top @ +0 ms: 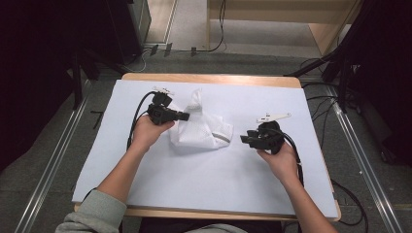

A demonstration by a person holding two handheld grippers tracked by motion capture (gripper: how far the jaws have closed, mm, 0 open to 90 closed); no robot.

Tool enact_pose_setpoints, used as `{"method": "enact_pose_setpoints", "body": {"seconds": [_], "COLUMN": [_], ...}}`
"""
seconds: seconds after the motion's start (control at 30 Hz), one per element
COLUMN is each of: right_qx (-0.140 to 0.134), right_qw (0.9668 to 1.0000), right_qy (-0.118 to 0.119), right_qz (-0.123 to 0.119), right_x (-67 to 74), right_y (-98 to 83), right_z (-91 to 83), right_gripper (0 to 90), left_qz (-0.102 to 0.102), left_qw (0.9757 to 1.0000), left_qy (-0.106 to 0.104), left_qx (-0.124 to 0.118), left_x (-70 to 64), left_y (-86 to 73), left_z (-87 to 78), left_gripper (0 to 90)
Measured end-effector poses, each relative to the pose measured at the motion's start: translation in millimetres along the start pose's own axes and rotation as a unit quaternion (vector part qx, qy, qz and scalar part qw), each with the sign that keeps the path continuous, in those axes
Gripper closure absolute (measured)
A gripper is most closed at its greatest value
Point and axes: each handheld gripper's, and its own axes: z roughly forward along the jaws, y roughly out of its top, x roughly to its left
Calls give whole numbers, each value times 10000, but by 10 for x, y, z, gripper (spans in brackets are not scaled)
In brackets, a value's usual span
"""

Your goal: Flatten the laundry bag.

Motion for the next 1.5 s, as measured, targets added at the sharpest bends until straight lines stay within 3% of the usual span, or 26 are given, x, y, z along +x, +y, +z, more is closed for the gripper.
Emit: {"method": "enact_pose_setpoints", "body": {"seconds": [0.07, 0.1, 0.17, 0.27, 0.3, 0.4, 0.47, 0.7, 0.93, 1.07, 1.13, 1.33, 1.37, 1.43, 1.5], "right_qx": [-11, -11, -28, -65, -108, -152, -230, -354, -405, -392, -397, -389, -366, -355, -328], "right_qw": [10000, 10000, 9999, 9997, 9995, 9990, 9982, 9964, 9954, 9955, 9955, 9960, 9964, 9967, 9972], "right_qy": [-30, -30, -151, -227, -287, -349, -426, -527, -589, -592, -580, -429, -411, -374, -336], "right_qz": [12, 12, 7, 31, 113, 215, 356, 568, 632, 625, 641, 675, 643, 621, 583], "right_x": [-13, -13, -50, -98, -160, -228, -327, -468, -523, -528, -521, -452, -432, -409, -357], "right_y": [2, 2, 2, -3, -13, -25, -48, -85, -104, -105, -103, -64, -52, -39, -7], "right_z": [-13, -13, -40, -62, -93, -133, -191, -304, -346, -344, -345, -307, -298, -288, -267], "right_gripper": [616, 616, 622, 624, 627, 628, 629, 629, 632, 632, 647, 664, 664, 664, 663], "left_qz": [107, 107, 293, 355, 431, 525, 567, 747, 745, 812, 770, 650, 563, 545, 464], "left_qw": [9998, 9998, 9993, 9989, 9984, 9979, 9969, 9944, 9914, 9913, 9931, 9963, 9973, 9976, 9985], "left_qy": [-124, -124, -194, -286, -338, -367, -550, -736, -1044, -1014, -876, -543, -459, -400, -266], "left_qx": [-82, -82, -92, -83, -100, -73, -30, 158, 259, 207, 123, 117, 116, 137, 130], "left_x": [-146, -146, -293, -376, -467, -550, -667, -897, -1014, -1023, -969, -745, -631, -585, -449], "left_y": [8, 8, 7, 7, 8, 9, -8, -54, -98, -96, -103, -123, -133, -137, -153], "left_z": [-23, -23, -10, 10, 30, 49, 104, 219, 223, 142, 71, 8, -3, -7, -25], "left_gripper": [867, 865, 861, 857, 855, 844, 825, 760, 509, 464, 464, 466, 468, 472, 472]}}
